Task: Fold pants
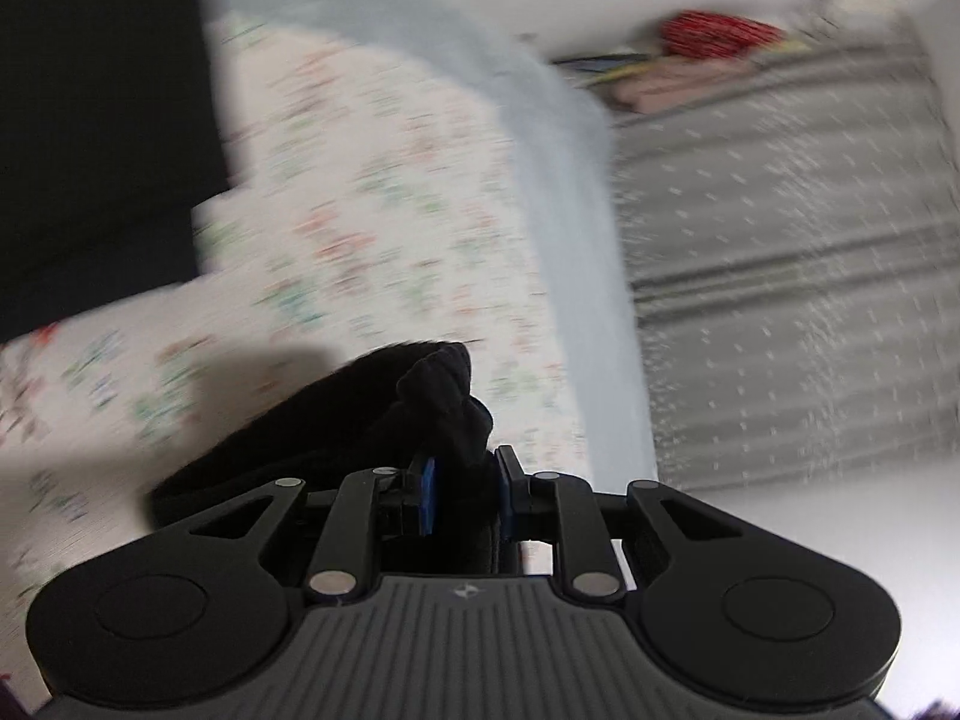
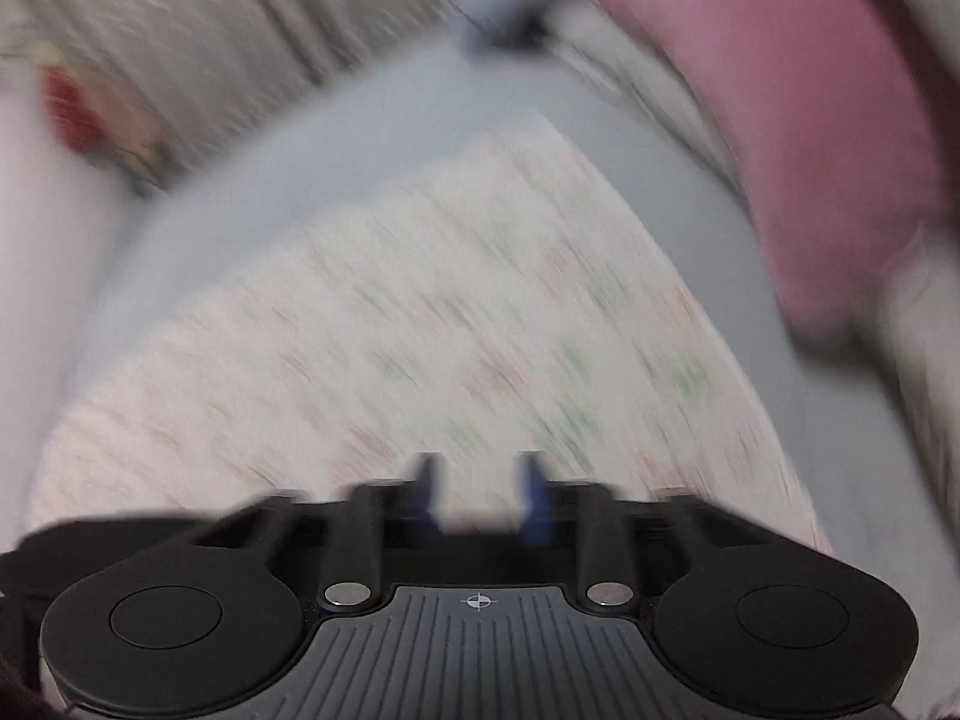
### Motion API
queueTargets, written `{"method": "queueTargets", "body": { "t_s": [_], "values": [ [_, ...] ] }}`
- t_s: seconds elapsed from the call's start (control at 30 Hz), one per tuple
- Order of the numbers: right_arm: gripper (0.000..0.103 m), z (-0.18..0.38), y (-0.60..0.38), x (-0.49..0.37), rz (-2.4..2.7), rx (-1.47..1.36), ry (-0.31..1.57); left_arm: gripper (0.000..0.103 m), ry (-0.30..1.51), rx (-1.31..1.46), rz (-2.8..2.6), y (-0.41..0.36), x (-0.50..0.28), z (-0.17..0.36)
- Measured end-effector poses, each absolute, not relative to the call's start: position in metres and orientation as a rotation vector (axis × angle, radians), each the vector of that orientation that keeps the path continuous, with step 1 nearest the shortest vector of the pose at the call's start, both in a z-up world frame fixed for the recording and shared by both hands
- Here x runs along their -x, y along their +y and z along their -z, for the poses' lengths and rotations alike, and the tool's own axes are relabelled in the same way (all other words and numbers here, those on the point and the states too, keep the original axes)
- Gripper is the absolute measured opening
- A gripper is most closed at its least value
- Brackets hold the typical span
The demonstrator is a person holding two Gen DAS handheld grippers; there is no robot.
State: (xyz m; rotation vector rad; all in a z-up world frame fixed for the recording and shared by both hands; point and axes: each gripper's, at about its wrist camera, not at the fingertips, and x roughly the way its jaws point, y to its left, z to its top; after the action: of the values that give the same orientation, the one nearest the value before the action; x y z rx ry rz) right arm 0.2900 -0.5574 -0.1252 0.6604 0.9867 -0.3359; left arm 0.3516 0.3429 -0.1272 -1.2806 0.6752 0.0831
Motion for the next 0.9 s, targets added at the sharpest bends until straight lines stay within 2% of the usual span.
{"method": "queueTargets", "body": {
  "t_s": [0.17, 0.23, 0.27, 0.33, 0.47, 0.6, 0.73, 0.8, 0.9],
  "values": [
    [0.063, 0.14, -0.564, -0.28, 0.368, -0.718, 0.981, 0.011, 0.653, 1.249, -0.079, 0.348, -0.352, 0.122],
    [0.034, 0.138, -0.555, -0.283, 0.335, -0.679, 0.996, 0.011, 0.654, 1.25, -0.083, 0.345, -0.355, 0.122],
    [0.024, 0.139, -0.548, -0.284, 0.323, -0.665, 1.022, 0.011, 0.657, 1.254, -0.09, 0.345, -0.356, 0.124],
    [0.023, 0.137, -0.53, -0.289, 0.311, -0.544, 1.042, 0.011, 0.662, 1.262, -0.107, 0.347, -0.358, 0.125],
    [0.018, 0.122, -0.544, -0.297, 0.369, -0.544, 0.942, 0.01, 0.644, 1.261, -0.099, 0.348, -0.365, 0.121],
    [0.016, 0.056, -0.551, -0.321, 0.354, -0.525, 0.675, 0.01, 0.533, 1.238, -0.001, 0.345, -0.367, 0.097],
    [0.015, -0.005, -0.534, -0.296, 0.25, -0.477, 0.441, 0.01, 0.496, 1.225, 0.038, 0.349, -0.35, 0.101],
    [0.015, 0.002, -0.525, -0.272, 0.248, -0.441, 0.444, 0.01, 0.532, 1.256, 0.013, 0.358, -0.339, 0.116],
    [0.016, 0.066, -0.533, -0.235, 0.291, -0.49, 0.578, 0.01, 0.66, 1.263, -0.061, 0.366, -0.325, 0.142]
  ]
}}
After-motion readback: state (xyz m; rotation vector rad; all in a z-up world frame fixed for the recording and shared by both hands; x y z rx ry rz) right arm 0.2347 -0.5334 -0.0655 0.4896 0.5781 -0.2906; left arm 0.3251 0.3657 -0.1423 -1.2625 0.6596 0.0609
